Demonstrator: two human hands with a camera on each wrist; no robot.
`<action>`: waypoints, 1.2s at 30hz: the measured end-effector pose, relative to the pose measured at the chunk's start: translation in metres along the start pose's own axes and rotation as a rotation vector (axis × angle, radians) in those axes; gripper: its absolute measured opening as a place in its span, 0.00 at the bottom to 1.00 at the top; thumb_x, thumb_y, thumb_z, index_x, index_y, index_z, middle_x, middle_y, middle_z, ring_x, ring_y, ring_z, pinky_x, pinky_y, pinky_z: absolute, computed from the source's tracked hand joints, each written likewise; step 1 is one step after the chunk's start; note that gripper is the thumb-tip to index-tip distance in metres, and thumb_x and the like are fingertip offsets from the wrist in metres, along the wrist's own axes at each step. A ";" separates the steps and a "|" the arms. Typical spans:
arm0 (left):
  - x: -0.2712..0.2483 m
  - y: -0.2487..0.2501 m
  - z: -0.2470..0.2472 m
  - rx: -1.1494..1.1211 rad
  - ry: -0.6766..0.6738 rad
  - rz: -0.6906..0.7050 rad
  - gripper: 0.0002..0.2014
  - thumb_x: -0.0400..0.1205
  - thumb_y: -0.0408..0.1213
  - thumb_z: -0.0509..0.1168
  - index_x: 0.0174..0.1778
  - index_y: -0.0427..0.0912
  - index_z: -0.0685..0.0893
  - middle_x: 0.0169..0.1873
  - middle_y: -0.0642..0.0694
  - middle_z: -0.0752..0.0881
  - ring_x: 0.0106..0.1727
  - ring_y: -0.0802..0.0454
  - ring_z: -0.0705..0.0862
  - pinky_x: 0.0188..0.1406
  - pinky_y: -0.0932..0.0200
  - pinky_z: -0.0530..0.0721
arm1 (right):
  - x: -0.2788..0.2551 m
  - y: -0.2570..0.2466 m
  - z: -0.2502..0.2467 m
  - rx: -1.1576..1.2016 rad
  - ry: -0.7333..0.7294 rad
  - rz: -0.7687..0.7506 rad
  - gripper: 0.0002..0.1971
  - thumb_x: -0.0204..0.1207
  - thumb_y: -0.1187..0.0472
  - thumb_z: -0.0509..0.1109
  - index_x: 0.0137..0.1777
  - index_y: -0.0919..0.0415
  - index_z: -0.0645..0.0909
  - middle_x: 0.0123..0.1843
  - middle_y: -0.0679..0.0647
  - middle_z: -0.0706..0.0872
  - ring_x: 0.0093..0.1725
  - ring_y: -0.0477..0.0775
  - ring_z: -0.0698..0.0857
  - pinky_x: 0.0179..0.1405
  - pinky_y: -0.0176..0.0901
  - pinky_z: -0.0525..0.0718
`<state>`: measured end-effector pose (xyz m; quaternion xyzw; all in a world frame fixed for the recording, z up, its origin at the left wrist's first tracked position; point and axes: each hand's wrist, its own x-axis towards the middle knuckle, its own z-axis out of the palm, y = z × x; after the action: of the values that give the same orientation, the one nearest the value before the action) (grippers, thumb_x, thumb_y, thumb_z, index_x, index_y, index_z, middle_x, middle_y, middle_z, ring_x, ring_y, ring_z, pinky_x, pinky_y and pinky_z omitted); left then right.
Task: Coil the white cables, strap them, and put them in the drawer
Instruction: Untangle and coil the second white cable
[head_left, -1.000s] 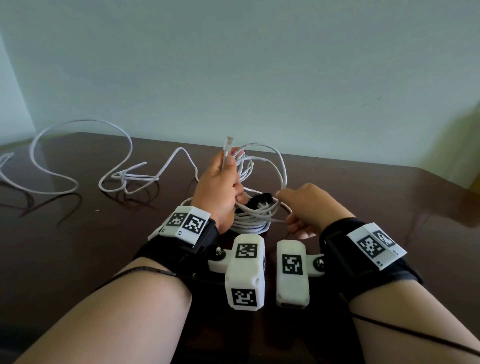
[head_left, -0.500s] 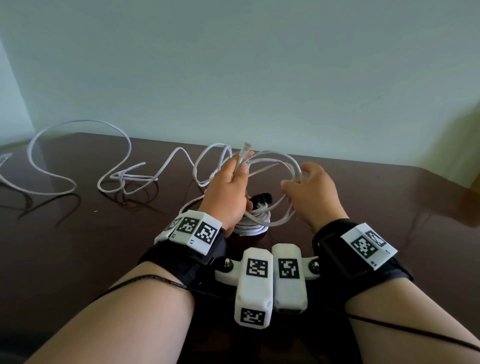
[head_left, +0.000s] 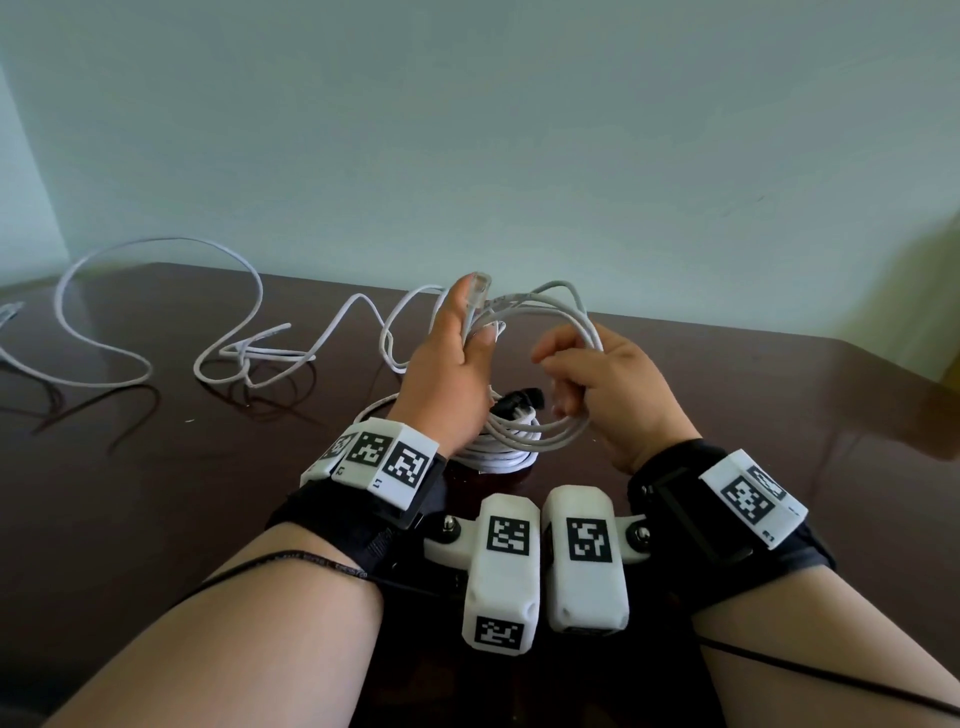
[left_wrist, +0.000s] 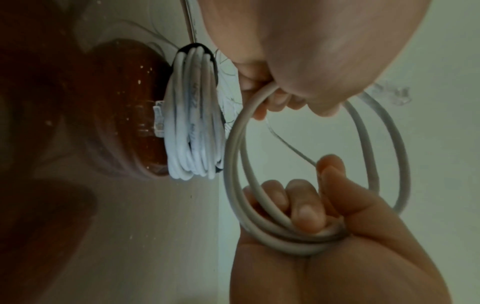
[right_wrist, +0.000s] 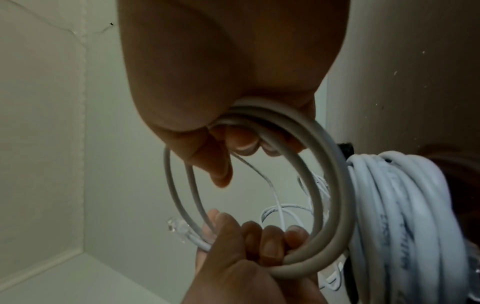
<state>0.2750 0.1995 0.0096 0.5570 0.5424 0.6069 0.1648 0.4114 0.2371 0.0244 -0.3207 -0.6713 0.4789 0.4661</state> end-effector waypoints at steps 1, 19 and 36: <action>0.000 0.001 0.000 -0.006 -0.014 0.016 0.25 0.88 0.37 0.54 0.80 0.58 0.59 0.73 0.53 0.75 0.64 0.37 0.82 0.61 0.52 0.81 | 0.000 0.000 0.000 -0.017 -0.032 -0.002 0.12 0.75 0.74 0.63 0.34 0.59 0.81 0.15 0.49 0.70 0.20 0.51 0.68 0.29 0.45 0.70; 0.014 -0.004 -0.015 -0.041 -0.186 0.141 0.30 0.80 0.34 0.67 0.74 0.67 0.69 0.37 0.57 0.68 0.36 0.67 0.67 0.54 0.67 0.77 | -0.006 -0.008 -0.004 -0.091 -0.396 -0.023 0.11 0.63 0.67 0.62 0.34 0.59 0.88 0.15 0.50 0.64 0.18 0.47 0.61 0.24 0.40 0.58; 0.017 -0.001 -0.017 0.095 -0.130 0.084 0.07 0.81 0.41 0.66 0.46 0.42 0.78 0.32 0.50 0.85 0.37 0.49 0.83 0.44 0.53 0.80 | -0.005 -0.010 -0.001 -0.097 0.014 -0.218 0.14 0.72 0.75 0.69 0.34 0.54 0.83 0.21 0.41 0.80 0.21 0.37 0.73 0.25 0.28 0.73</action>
<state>0.2542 0.2051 0.0207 0.6245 0.5351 0.5495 0.1475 0.4146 0.2296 0.0327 -0.2713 -0.7212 0.3901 0.5040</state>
